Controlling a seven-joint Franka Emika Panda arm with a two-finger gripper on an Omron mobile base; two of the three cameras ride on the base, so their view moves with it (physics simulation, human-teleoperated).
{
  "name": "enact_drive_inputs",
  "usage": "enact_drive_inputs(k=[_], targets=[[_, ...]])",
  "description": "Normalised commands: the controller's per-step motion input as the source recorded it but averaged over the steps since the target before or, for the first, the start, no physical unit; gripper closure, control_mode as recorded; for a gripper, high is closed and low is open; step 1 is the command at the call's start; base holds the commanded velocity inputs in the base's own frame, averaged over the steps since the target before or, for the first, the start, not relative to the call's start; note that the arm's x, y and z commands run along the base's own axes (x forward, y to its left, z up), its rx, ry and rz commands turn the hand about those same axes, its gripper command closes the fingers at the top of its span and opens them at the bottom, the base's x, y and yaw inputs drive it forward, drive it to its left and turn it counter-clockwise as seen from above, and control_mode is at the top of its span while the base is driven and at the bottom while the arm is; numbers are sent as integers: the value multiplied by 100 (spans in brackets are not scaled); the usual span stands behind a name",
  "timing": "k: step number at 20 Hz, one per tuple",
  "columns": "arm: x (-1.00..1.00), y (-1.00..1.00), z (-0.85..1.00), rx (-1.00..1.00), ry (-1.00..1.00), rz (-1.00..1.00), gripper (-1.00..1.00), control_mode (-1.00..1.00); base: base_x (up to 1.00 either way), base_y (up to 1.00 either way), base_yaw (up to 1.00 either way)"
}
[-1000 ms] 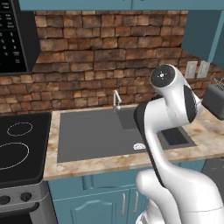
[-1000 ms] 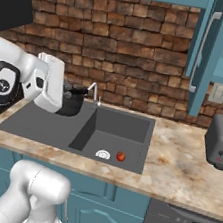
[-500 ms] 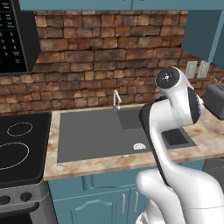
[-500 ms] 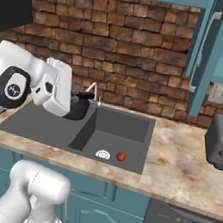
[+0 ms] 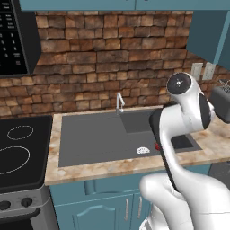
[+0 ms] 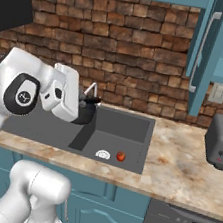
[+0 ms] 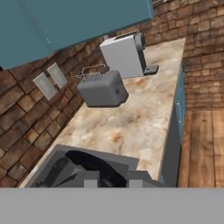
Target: Open the cabinet, pick the kettle from the cabinet, and place it in the sink.
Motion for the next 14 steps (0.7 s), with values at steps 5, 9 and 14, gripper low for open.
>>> enact_drive_inputs(k=[5, 9, 14], targets=[[1, -18, -11, 0, 0, 9, 100, -100, 0, 0, 0], [4, -6, -13, 0, 1, 13, 100, -100, 0, 0, 0], [5, -3, -13, 0, 3, 13, 100, -100, 0, 0, 0]])
